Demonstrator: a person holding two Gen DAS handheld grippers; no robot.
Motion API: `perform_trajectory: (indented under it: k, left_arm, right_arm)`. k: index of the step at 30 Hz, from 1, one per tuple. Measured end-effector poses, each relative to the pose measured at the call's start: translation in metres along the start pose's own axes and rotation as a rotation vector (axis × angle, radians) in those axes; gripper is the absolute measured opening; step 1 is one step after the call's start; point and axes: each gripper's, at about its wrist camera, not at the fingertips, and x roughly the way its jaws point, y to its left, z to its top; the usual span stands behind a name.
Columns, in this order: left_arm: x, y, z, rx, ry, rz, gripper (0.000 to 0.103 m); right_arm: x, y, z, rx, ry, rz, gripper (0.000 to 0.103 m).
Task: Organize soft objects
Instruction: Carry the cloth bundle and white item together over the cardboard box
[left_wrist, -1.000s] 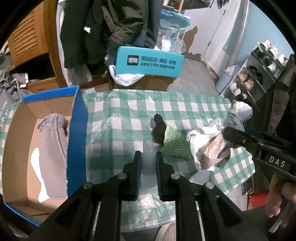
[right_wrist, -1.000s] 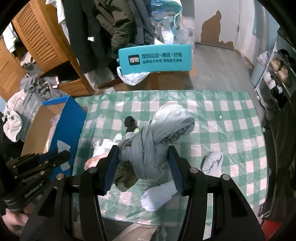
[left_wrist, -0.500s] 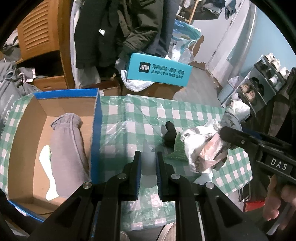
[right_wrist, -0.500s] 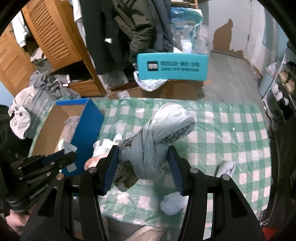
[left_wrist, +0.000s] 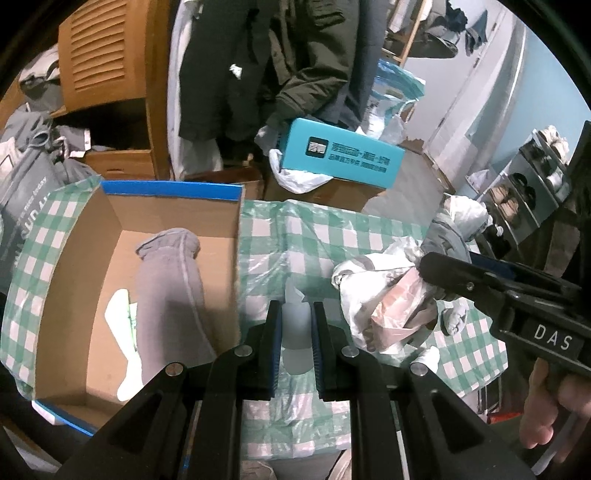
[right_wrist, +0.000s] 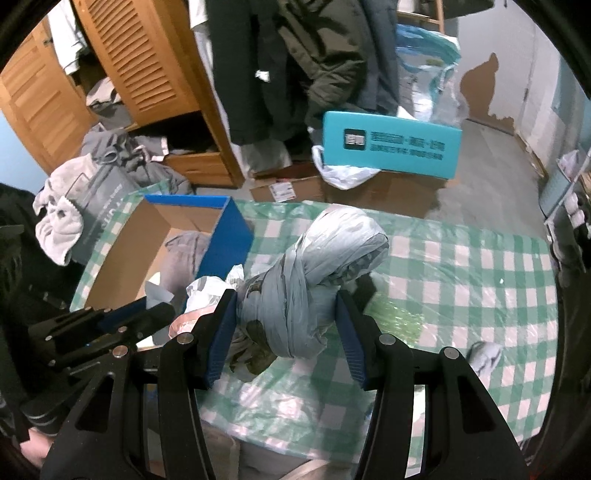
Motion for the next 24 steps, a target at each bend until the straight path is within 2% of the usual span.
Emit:
perform_trajectory:
  k: [24]
  left_arm:
    - [-0.002,0.099,-0.007,-0.161,0.025,0.062,0.015]
  right_arm:
    - [0.055,0.093,0.022,-0.152,0.077,0.045,0.053]
